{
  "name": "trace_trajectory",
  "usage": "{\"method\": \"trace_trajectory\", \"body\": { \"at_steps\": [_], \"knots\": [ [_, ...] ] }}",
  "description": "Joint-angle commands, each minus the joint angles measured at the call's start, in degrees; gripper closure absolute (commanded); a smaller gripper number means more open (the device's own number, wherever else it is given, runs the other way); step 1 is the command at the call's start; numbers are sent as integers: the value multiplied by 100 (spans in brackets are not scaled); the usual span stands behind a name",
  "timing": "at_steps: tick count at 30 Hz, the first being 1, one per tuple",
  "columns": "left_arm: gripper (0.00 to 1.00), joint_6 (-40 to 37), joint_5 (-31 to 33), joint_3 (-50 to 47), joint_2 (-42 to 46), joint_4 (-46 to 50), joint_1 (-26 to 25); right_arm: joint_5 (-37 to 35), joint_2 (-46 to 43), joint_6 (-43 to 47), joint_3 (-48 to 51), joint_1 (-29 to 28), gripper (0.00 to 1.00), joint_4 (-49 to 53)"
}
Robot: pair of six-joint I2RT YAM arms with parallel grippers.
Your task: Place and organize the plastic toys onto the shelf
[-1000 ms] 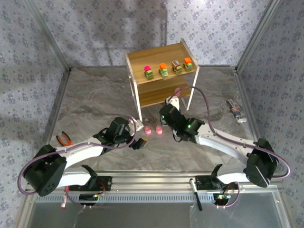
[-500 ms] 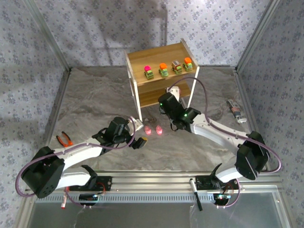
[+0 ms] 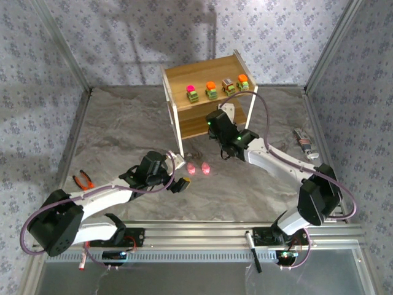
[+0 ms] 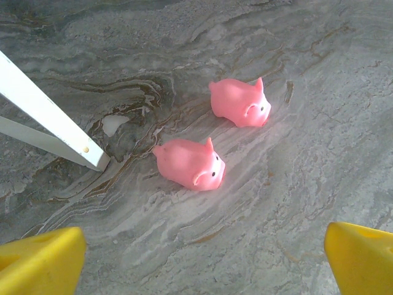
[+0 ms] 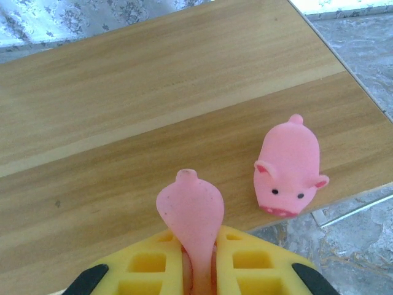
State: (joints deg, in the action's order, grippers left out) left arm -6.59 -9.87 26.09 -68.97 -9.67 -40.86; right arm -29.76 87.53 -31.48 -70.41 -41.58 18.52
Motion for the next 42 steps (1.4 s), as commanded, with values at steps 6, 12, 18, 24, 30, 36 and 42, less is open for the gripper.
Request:
{"method": "trace_trajectory", "body": {
  "at_steps": [6, 12, 18, 24, 30, 36, 42],
  "knots": [
    [0, -72, -112, 20, 98, -79, 19, 80, 340, 55, -293, 193, 84, 71],
    [0, -81, -113, 14, 90, -83, 17, 141, 499, 120, -371, 233, 83, -42],
    [0, -80, -84, 11, 100, -112, 24, 143, 622, 178, -550, 288, 83, -12],
    [0, -98, 122, 54, 262, -123, 58, 176, 771, 163, -603, 369, 82, -20],
    [0, -114, 340, 265, 421, 5, 158, 155, 801, 174, -655, 396, 79, 27],
    [0, -118, 407, 560, 499, 419, 168, 114, 795, 150, -618, 397, 72, 39],
    [0, -132, 407, 551, 567, 510, 171, 87, 742, 135, -573, 357, 69, 7]
  ]
}}
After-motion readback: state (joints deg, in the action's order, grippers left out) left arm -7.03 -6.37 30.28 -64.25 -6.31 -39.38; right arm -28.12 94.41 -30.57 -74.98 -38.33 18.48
